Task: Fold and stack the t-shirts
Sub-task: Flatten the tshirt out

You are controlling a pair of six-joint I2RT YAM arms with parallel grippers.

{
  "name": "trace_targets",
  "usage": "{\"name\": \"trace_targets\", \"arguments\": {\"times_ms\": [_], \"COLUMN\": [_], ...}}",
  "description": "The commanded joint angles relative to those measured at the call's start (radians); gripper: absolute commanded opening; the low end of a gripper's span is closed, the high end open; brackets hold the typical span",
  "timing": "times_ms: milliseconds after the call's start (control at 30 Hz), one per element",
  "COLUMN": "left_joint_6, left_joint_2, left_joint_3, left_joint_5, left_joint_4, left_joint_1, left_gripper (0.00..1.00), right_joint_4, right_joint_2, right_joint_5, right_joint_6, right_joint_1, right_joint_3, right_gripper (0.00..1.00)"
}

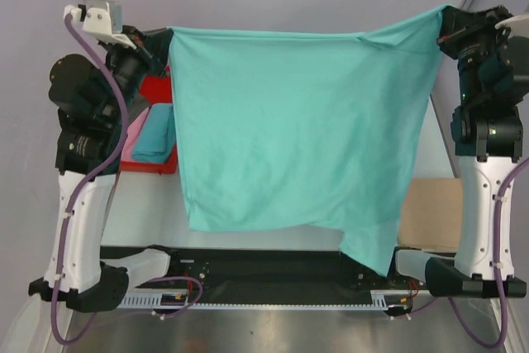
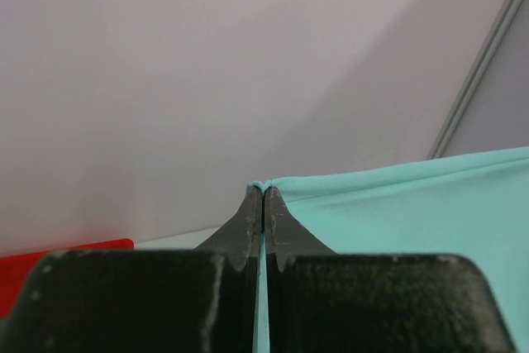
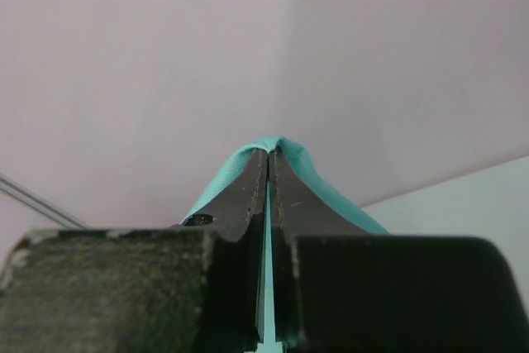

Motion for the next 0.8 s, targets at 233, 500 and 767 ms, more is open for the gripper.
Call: {"name": "trace_targets", "arguments": {"times_ms": [233, 500, 767], "left_joint_6": [-0.019, 0.034, 0.041], "left_joint_2": [-0.278, -0.416, -0.421], "left_joint_3": [-0.032, -0.04, -0.05], "left_joint_5": [-0.001, -0.018, -0.027], "left_joint_4": [0.028, 0.001, 0.011], "left_joint_1": [-0.005, -0.059, -0.067], "left_gripper": [0.0, 0.0, 0.0], "right_joint_4": [0.051, 0.045, 0.06], "right_joint_2": [-0.319, -0.479, -0.423], "right_joint_5": [0.03, 0.046, 0.003], "right_joint_6": [-0.067, -0.098, -0.073], "right_joint_1": [-0.005, -0.005, -0.005], "right_joint_3": [-0.041, -0.085, -0.094], "right_gripper": [0.0, 0.0, 0.0]}}
